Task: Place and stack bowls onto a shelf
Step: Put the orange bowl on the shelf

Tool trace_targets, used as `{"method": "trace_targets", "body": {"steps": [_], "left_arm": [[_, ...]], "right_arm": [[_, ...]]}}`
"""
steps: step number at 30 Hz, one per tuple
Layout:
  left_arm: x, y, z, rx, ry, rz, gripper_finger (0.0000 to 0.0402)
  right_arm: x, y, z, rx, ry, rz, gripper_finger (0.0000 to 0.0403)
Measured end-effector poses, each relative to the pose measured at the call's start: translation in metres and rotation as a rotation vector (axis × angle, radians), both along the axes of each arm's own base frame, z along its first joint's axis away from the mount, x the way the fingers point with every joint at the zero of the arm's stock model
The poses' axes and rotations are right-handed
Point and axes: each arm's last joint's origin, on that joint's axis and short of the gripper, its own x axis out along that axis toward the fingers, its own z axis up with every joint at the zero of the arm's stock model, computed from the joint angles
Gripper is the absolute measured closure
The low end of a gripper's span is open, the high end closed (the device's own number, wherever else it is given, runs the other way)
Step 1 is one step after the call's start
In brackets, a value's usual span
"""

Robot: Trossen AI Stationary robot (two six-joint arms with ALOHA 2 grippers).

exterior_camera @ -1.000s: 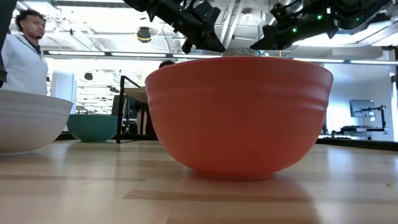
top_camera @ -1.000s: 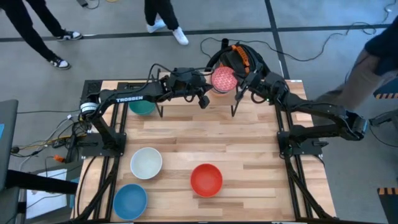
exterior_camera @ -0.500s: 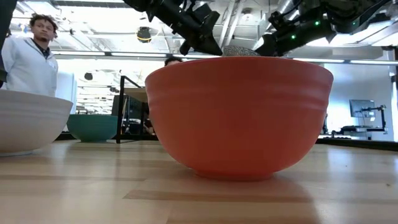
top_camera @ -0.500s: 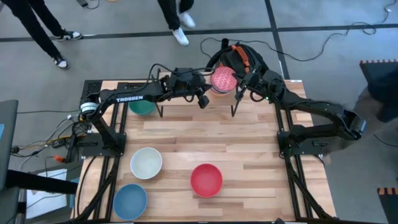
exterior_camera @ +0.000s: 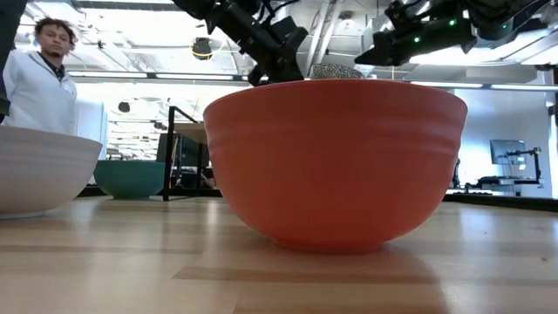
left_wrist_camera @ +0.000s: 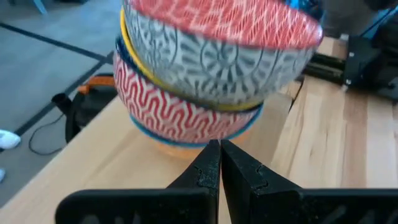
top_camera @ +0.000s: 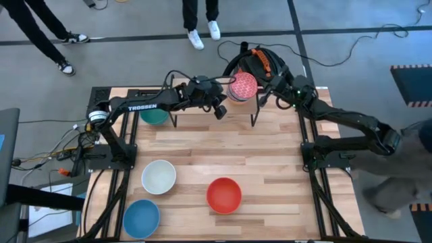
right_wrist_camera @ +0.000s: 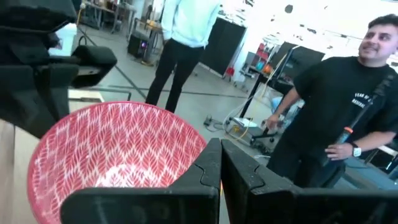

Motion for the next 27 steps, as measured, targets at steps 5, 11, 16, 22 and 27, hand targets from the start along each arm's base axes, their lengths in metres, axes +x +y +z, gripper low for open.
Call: {"method": "trace_targets", "body": {"steps": [5, 11, 16, 22, 27], "left_arm": [[0.002, 0.000, -0.006, -0.014, 0.018, 0.002, 0.0402], [0.001, 0.001, -0.005, -0.006, 0.018, 0.020, 0.0402], [-0.002, 0.000, -0.005, -0.031, 0.030, 0.050, 0.0402], [-0.022, -0.009, 0.019, -0.028, 0.027, 0.107, 0.0402], [-0.044, -0.029, 0.026, -0.019, 0.004, 0.145, 0.0402]], "right_arm": [[-0.008, 0.001, 0.007, 0.056, -0.082, -0.012, 0.0376], [-0.016, -0.016, -0.001, 0.175, -0.109, -0.018, 0.0376], [-0.019, -0.019, -0.003, 0.246, -0.135, 0.005, 0.0376], [-0.029, -0.007, 0.011, 0.314, -0.257, 0.072, 0.0376], [-0.032, 0.010, 0.022, 0.393, -0.330, 0.243, 0.0375]]}}
